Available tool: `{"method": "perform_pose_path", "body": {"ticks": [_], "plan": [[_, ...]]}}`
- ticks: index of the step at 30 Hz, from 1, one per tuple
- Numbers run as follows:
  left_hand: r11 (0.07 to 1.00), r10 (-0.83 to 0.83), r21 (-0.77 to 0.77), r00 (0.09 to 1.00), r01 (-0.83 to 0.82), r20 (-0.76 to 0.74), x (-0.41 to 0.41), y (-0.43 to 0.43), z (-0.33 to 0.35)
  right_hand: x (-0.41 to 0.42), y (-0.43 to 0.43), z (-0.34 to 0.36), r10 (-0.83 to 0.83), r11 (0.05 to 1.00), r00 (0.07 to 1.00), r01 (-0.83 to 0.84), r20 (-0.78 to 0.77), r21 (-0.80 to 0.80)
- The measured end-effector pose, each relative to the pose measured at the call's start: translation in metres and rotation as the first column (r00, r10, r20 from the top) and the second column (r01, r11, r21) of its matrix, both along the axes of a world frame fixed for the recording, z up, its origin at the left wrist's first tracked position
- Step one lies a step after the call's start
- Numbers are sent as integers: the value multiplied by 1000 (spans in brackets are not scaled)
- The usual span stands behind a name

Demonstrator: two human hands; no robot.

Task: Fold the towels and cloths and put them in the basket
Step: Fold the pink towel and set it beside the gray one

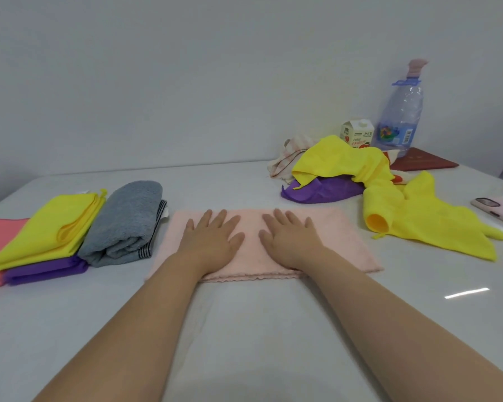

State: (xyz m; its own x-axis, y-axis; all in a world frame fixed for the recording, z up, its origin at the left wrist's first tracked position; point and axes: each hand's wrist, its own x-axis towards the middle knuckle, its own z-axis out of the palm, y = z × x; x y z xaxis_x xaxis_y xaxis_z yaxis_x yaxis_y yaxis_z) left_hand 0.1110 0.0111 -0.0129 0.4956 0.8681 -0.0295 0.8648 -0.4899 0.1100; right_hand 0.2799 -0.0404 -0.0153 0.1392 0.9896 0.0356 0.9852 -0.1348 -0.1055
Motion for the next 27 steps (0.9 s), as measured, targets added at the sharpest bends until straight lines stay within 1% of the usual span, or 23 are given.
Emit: {"method": "perform_pose_path", "body": {"ticks": [5,8,11,15,18,21,24,27], "plan": [[996,83,-17,996,-83,-19,-3,1,0,46,-1,1,-199,979,980,199,-3,-53],[994,108,-10,994,-108,-15,-4,0,0,60,-2,1,-266,962,964,265,-6,-64],[994,107,-1,994,-107,-4,-3,0,-2,62,1,0,-257,966,966,257,-6,-32],[994,109,9,994,-109,-9,-2,-1,-3,70,5,8,-278,957,958,270,74,104],[994,108,16,994,-108,-2,-1,0,-3,75,10,16,-300,952,936,284,185,111],[994,110,27,994,-110,2,-1,-1,-3,77,15,20,-296,954,919,272,260,128],[993,110,28,994,-110,6,-1,-1,-3,78,14,21,-294,955,907,263,300,139],[993,113,24,994,-113,6,-1,-2,-2,80,11,25,-317,946,908,281,274,163]]}}
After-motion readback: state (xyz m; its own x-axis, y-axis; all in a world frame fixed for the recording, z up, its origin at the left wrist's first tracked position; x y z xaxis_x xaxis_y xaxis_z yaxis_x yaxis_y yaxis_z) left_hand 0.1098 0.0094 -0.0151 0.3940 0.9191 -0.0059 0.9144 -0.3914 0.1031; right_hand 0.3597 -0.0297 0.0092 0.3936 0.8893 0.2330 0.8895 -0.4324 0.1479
